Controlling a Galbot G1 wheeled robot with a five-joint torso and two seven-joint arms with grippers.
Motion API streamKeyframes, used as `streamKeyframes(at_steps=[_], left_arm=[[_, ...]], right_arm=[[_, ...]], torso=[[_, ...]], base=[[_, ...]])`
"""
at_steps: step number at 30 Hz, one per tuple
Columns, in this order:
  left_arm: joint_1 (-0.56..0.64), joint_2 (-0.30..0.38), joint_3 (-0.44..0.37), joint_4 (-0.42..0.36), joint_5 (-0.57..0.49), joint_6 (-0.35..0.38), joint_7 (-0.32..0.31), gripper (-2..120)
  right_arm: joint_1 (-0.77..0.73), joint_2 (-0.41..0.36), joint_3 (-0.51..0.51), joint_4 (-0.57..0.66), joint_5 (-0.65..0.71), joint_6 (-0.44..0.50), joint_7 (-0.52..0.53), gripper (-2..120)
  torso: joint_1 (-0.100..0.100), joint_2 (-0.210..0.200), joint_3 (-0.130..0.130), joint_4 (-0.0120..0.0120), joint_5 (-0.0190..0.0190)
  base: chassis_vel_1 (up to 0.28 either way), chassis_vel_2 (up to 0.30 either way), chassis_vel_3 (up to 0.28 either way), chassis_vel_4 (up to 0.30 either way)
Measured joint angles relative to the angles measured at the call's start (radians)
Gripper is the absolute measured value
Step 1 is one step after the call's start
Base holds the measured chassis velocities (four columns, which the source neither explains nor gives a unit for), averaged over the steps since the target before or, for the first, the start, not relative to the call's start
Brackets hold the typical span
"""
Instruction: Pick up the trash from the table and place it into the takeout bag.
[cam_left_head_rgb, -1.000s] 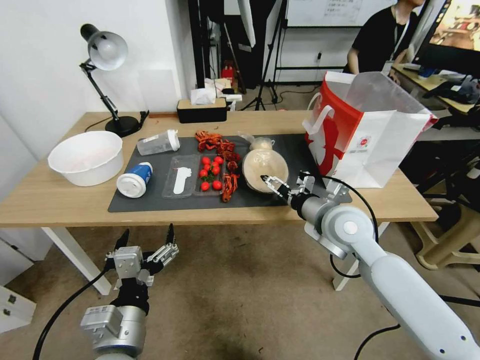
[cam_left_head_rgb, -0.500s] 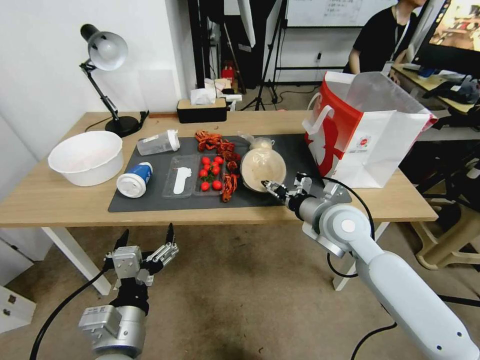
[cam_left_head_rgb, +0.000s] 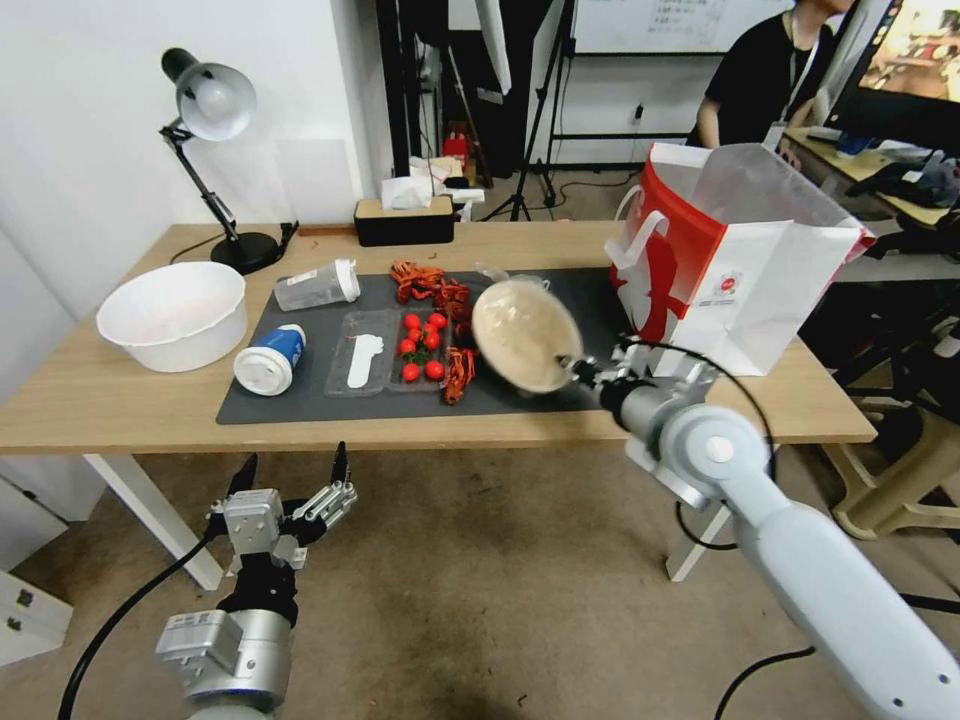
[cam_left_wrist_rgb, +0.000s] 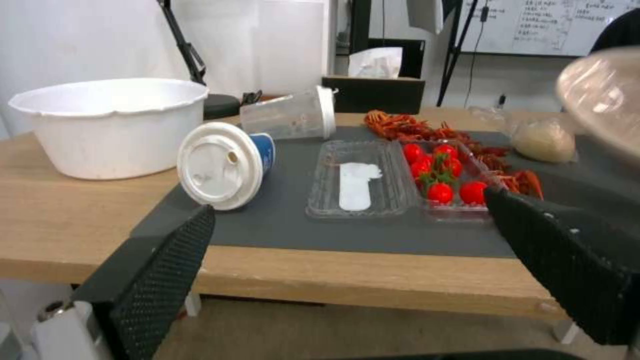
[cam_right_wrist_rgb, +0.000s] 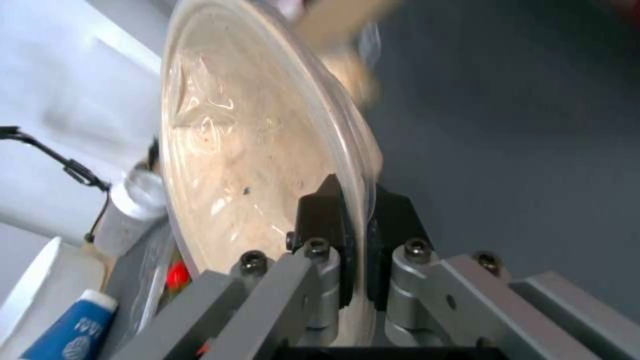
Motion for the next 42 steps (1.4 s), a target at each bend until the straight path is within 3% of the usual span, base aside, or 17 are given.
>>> streamKeyframes(at_steps=[2, 5, 6, 8, 14, 27, 30, 42], left_arm=[[0.000, 0.000, 0.001, 0.000, 0.000, 0.000, 0.000, 100], [-0.001, 0.001, 0.002, 0.002, 0.001, 0.000, 0.000, 100], [-0.001, 0.001, 0.002, 0.002, 0.001, 0.000, 0.000, 100], [-0.001, 0.002, 0.003, 0.002, 0.001, 0.000, -0.001, 100], [0.005, -0.001, 0.004, -0.001, 0.006, -0.002, -0.002, 100], [0.009, 0.000, 0.006, -0.010, 0.005, 0.000, -0.005, 100], [0.011, 0.003, 0.004, -0.010, 0.004, 0.000, -0.005, 100], [0.009, 0.005, -0.001, -0.007, 0.000, 0.001, -0.002, 100]], right_arm=[[-0.006, -0.028, 0.013, 0.022, -0.076, 0.000, -0.039, 2], [0.000, -0.102, 0.031, 0.062, -0.353, 0.020, -0.153, 2], [0.000, -0.102, 0.031, 0.062, -0.353, 0.020, -0.153, 2], [0.035, -0.153, 0.041, 0.067, -0.564, 0.057, -0.200, 2], [0.150, -0.234, 0.063, 0.044, -0.762, 0.092, -0.149, 2], [0.258, -0.284, 0.073, -0.089, -0.781, 0.087, -0.047, 2], [0.244, -0.289, 0.084, -0.105, -0.761, 0.033, -0.027, 2], [0.195, -0.266, 0.096, -0.113, -0.749, 0.007, -0.016, 41]], torso=[[0.000, 0.000, 0.000, 0.0000, -0.0003], [0.000, 0.000, 0.000, -0.0001, 0.0000], [0.000, 0.000, 0.000, -0.0001, 0.0000], [0.000, 0.000, 0.000, 0.0000, -0.0002], [0.000, 0.000, 0.000, 0.0002, -0.0003], [0.000, 0.000, 0.000, 0.0001, -0.0001], [0.000, 0.000, 0.000, 0.0001, -0.0006], [0.000, 0.000, 0.000, 0.0001, -0.0005]], base=[[0.000, 0.000, 0.000, 0.000], [0.000, 0.000, 0.000, 0.000], [0.000, 0.000, 0.000, 0.000], [0.000, 0.000, 0.000, 0.000], [0.000, 0.000, 0.000, 0.000], [0.000, 0.000, 0.000, 0.000], [0.000, 0.000, 0.000, 0.000], [0.000, 0.000, 0.000, 0.000]])
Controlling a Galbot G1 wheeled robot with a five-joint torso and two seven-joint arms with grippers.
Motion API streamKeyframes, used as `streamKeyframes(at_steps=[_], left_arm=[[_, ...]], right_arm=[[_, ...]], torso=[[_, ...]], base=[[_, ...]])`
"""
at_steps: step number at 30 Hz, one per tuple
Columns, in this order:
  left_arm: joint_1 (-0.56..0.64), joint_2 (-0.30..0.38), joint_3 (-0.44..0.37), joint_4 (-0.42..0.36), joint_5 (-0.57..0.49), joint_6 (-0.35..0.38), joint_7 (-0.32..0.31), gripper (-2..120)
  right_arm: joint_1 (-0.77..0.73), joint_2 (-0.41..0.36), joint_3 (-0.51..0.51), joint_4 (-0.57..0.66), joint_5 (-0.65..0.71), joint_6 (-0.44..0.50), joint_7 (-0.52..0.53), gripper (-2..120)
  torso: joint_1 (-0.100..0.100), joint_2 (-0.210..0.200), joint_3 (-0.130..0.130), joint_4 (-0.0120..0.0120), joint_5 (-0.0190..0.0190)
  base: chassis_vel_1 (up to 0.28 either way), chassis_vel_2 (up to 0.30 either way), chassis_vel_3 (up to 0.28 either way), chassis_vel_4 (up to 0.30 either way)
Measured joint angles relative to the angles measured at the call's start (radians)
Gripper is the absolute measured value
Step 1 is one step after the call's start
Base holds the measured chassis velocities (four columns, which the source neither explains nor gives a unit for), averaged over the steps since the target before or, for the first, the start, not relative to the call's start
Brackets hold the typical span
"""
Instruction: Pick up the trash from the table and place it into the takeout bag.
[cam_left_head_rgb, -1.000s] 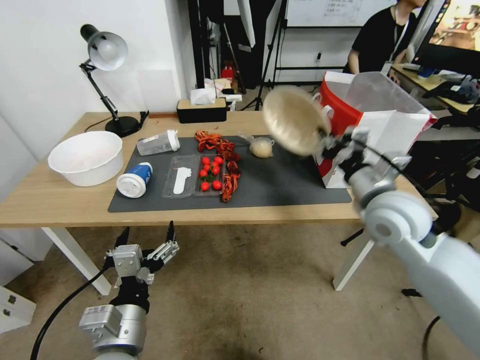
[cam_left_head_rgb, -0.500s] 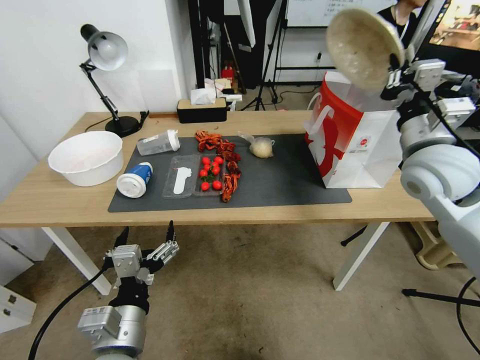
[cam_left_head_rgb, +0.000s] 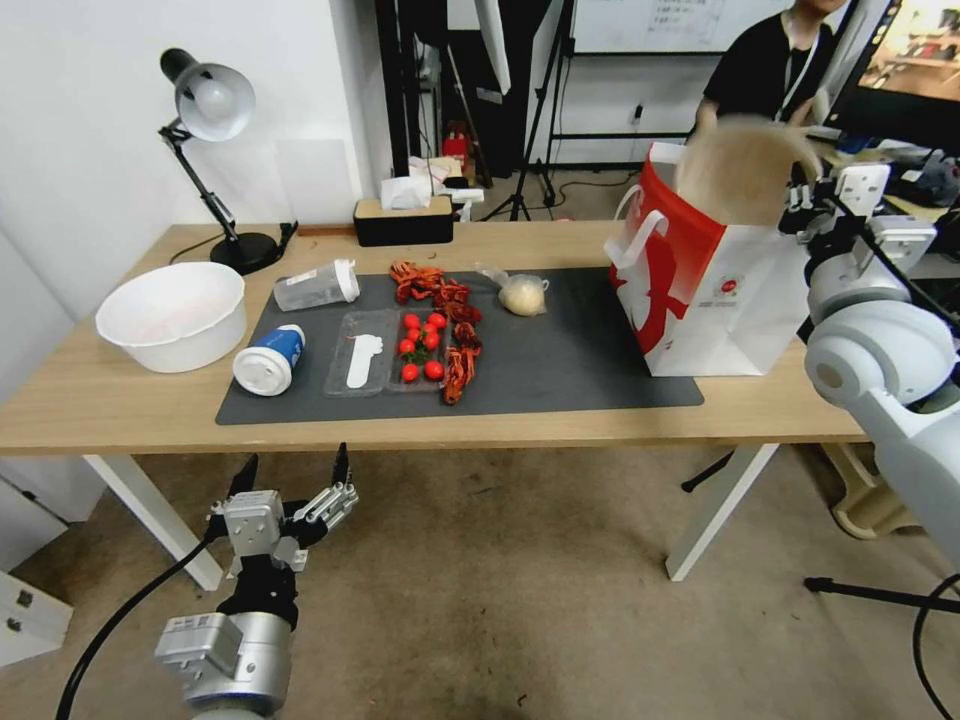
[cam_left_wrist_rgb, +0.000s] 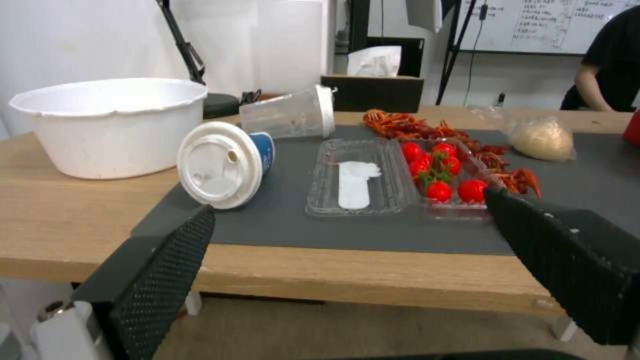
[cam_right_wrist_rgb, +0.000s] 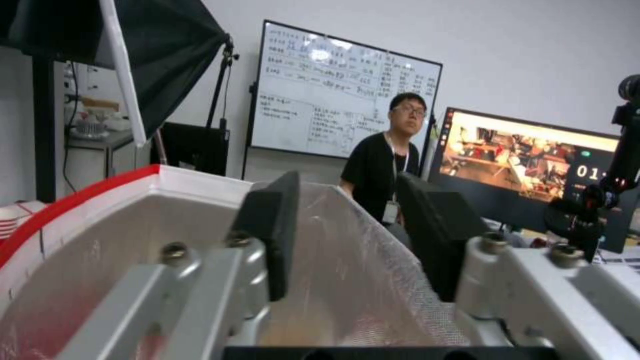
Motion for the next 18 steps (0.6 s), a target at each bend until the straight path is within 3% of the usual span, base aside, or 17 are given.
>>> streamKeyframes(at_steps=[1, 2, 6, 9, 14, 18], left_arm=[[0.000, 0.000, 0.000, 0.001, 0.000, 0.000, 0.000, 100], [-0.001, -0.003, -0.001, 0.002, -0.001, -0.001, 0.000, 100], [-0.001, -0.004, 0.000, 0.003, -0.001, -0.002, 0.001, 100], [0.000, -0.004, 0.001, 0.004, -0.001, -0.003, 0.002, 100], [0.000, -0.006, 0.001, 0.004, -0.001, -0.003, 0.003, 100], [0.001, -0.006, 0.000, 0.004, -0.001, -0.005, 0.003, 100]], right_arm=[[0.000, 0.000, 0.000, 0.000, -0.002, 0.000, 0.000, 43], [-0.001, 0.001, -0.002, 0.002, -0.006, 0.010, -0.003, 53], [-0.002, 0.001, -0.002, 0.006, 0.004, 0.043, -0.027, 63], [-0.008, 0.001, -0.003, 0.024, 0.059, 0.116, -0.066, 76], [-0.025, 0.006, -0.005, 0.077, 0.171, 0.162, -0.103, 93], [-0.086, 0.013, -0.003, 0.139, 0.248, 0.201, -0.175, 100]], torso=[[0.000, 0.000, 0.000, 0.0000, 0.0000], [0.000, 0.000, 0.000, 0.0000, 0.0000], [0.000, 0.000, 0.000, 0.0000, 0.0000], [0.000, 0.000, 0.000, 0.0000, 0.0000], [0.000, 0.000, 0.000, 0.0001, -0.0002], [0.000, 0.000, 0.000, 0.0001, -0.0001]], base=[[0.000, 0.000, 0.000, 0.000], [0.000, 0.000, 0.000, 0.000], [0.000, 0.000, 0.000, 0.000], [0.000, 0.000, 0.000, 0.000], [0.000, 0.000, 0.000, 0.000], [0.000, 0.000, 0.000, 0.000]])
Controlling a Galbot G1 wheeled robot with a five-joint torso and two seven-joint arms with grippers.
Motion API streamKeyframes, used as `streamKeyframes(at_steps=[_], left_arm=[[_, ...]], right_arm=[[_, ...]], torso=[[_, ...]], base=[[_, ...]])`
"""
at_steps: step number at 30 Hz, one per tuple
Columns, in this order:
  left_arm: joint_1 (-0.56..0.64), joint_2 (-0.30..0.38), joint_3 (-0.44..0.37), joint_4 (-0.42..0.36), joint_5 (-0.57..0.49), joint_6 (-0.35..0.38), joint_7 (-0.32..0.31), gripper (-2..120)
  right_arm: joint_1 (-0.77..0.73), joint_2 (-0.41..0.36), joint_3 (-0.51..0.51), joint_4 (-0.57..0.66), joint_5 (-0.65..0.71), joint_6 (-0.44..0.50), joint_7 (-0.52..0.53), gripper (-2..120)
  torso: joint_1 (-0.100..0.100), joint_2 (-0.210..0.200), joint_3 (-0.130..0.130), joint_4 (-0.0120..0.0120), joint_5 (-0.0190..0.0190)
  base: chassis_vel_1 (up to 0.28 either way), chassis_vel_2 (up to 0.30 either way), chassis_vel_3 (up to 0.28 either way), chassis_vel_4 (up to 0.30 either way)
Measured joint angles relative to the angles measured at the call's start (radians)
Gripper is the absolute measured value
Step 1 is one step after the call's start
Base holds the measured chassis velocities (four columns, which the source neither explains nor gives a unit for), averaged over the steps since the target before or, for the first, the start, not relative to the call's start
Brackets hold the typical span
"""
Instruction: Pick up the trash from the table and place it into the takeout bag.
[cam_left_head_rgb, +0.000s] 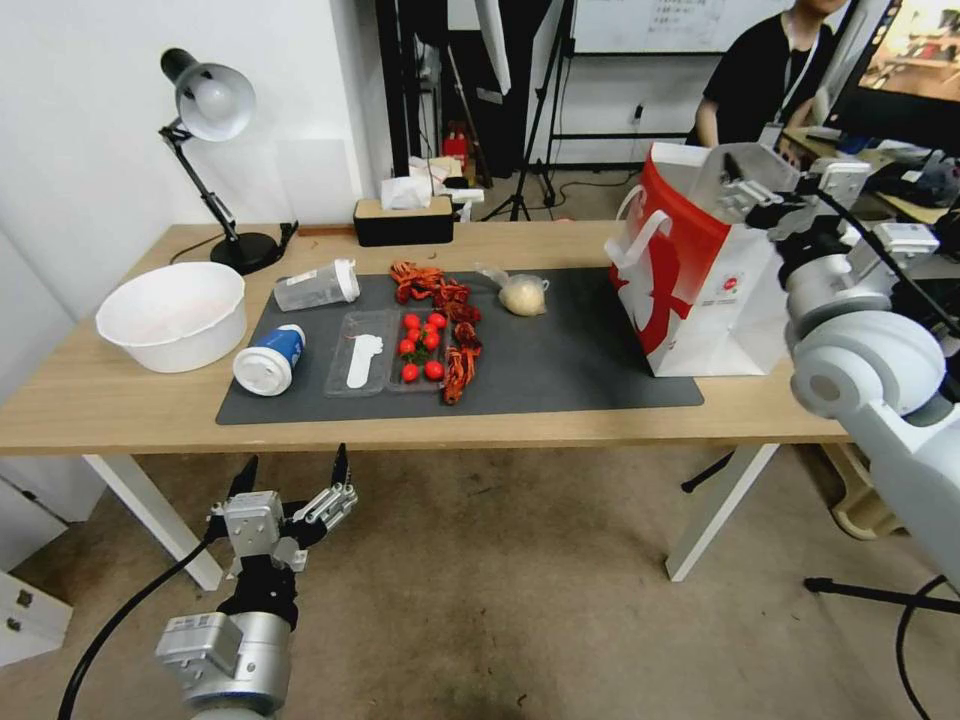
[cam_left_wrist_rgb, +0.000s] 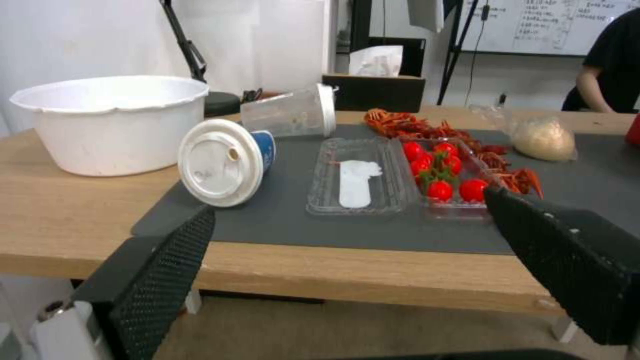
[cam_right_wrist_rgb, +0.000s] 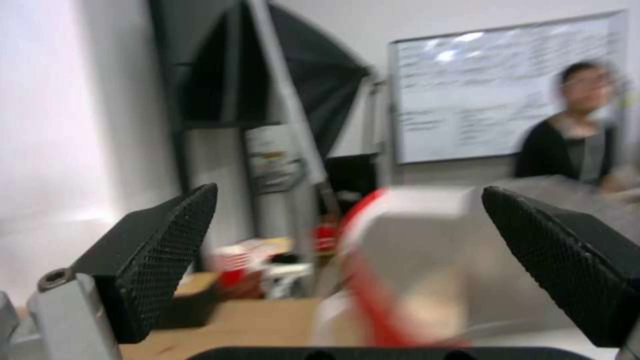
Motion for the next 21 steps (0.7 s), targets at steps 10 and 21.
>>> streamKeyframes(at_steps=[10, 21], left_arm=[[0.002, -0.002, -0.003, -0.002, -0.001, -0.002, 0.003, 100], [-0.013, -0.002, -0.002, 0.014, -0.005, -0.013, 0.008, 100]], right_arm=[[-0.294, 0.059, 0.069, 0.107, -0.078, 0.098, -0.145, 100], [-0.863, 0.279, 0.244, 0.192, -0.386, 0.279, -0.265, 100]], torso=[[0.000, 0.000, 0.000, 0.0001, 0.0002], [0.000, 0.000, 0.000, -0.0006, 0.0002]], base=[[0.000, 0.000, 0.000, 0.000], [0.000, 0.000, 0.000, 0.000]])
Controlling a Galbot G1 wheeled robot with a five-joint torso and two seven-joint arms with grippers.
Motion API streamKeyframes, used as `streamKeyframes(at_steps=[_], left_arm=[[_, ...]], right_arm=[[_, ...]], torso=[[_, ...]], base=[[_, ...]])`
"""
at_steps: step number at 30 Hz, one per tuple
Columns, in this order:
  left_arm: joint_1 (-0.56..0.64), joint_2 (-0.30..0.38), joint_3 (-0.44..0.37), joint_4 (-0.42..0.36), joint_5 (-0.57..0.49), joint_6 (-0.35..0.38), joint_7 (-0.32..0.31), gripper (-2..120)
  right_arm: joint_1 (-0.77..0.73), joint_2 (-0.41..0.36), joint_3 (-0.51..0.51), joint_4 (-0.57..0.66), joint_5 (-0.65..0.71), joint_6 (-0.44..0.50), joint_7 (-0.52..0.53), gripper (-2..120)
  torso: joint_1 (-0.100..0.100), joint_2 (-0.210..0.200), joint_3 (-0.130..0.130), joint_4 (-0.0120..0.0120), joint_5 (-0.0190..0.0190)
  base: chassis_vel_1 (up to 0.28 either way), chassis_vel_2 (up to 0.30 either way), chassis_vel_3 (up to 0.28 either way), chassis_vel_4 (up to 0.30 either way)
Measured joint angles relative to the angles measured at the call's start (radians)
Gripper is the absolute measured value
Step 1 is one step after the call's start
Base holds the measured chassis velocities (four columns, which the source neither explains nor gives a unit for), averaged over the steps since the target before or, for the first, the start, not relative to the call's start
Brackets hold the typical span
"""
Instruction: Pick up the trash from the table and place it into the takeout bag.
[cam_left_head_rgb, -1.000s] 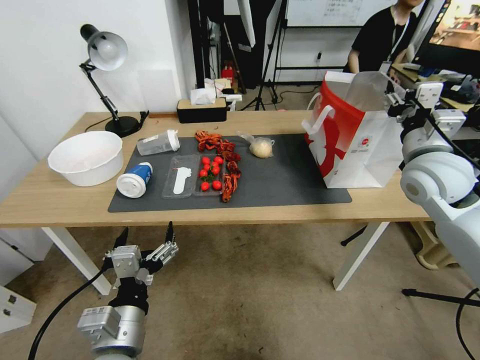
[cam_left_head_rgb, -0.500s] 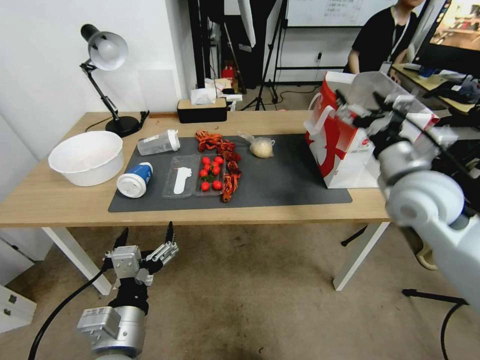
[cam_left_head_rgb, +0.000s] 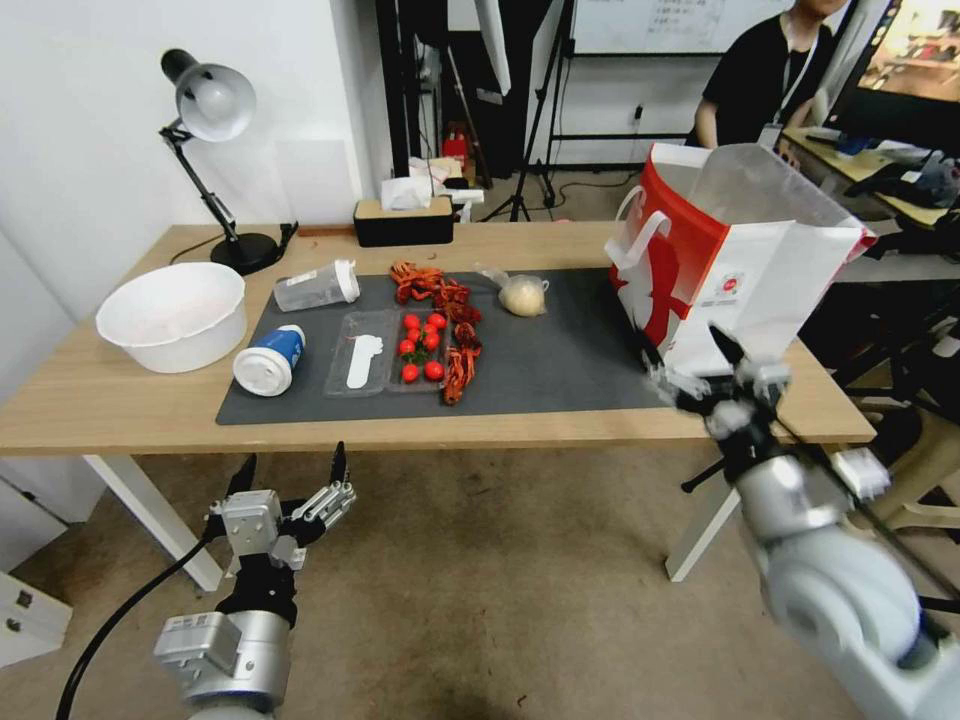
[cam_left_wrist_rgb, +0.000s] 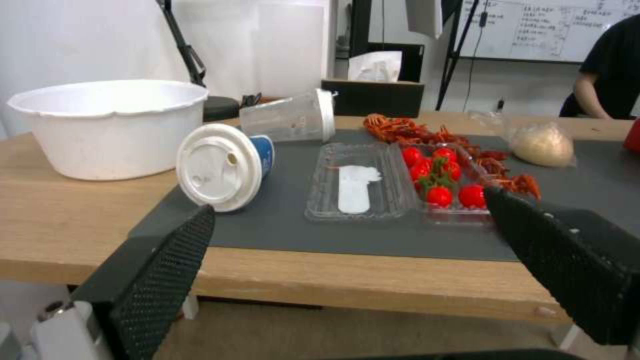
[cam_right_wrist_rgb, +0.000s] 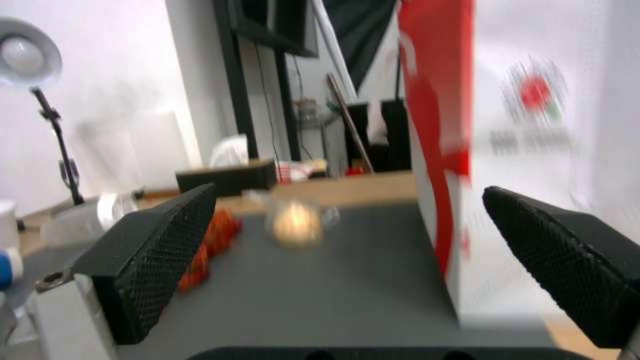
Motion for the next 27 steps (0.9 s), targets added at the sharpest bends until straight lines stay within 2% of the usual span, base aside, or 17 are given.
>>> streamKeyframes(at_steps=[1, 3, 7, 12, 20, 27], left_arm=[[0.000, 0.000, 0.000, 0.000, 0.000, 0.000, 0.000, 100], [-0.002, 0.003, 0.003, 0.004, -0.001, -0.001, 0.001, 100], [0.005, 0.005, 0.003, 0.006, -0.001, -0.006, 0.002, 100], [0.007, 0.005, 0.004, 0.008, 0.000, -0.010, 0.003, 100], [0.006, 0.006, 0.001, 0.010, 0.002, -0.014, 0.003, 100], [0.009, 0.003, -0.004, 0.014, 0.005, -0.021, 0.002, 100]], right_arm=[[0.000, 0.000, 0.000, 0.000, 0.000, 0.000, 0.000, 100], [-0.073, 0.058, 0.004, -0.002, -0.056, 0.044, -0.029, 100], [-0.126, 0.109, -0.005, -0.019, -0.106, 0.087, -0.059, 100], [-0.151, 0.144, -0.032, -0.044, -0.141, 0.113, -0.073, 100], [-0.144, 0.147, -0.054, -0.054, -0.147, 0.115, -0.074, 100], [-0.084, 0.123, -0.105, -0.060, -0.143, 0.070, -0.048, 100]], torso=[[0.000, 0.000, 0.000, 0.0000, 0.0000], [0.000, 0.000, 0.000, 0.0003, -0.0002], [0.000, 0.000, 0.000, 0.0004, -0.0002], [0.000, 0.000, 0.000, 0.0006, 0.0000], [0.000, 0.000, 0.000, 0.0006, 0.0000], [0.000, 0.000, 0.000, 0.0004, 0.0001]], base=[[0.000, 0.000, 0.000, 0.000], [0.000, 0.000, 0.000, 0.000], [0.000, 0.000, 0.000, 0.000], [0.000, 0.000, 0.000, 0.000], [0.000, 0.000, 0.000, 0.000], [0.000, 0.000, 0.000, 0.000]])
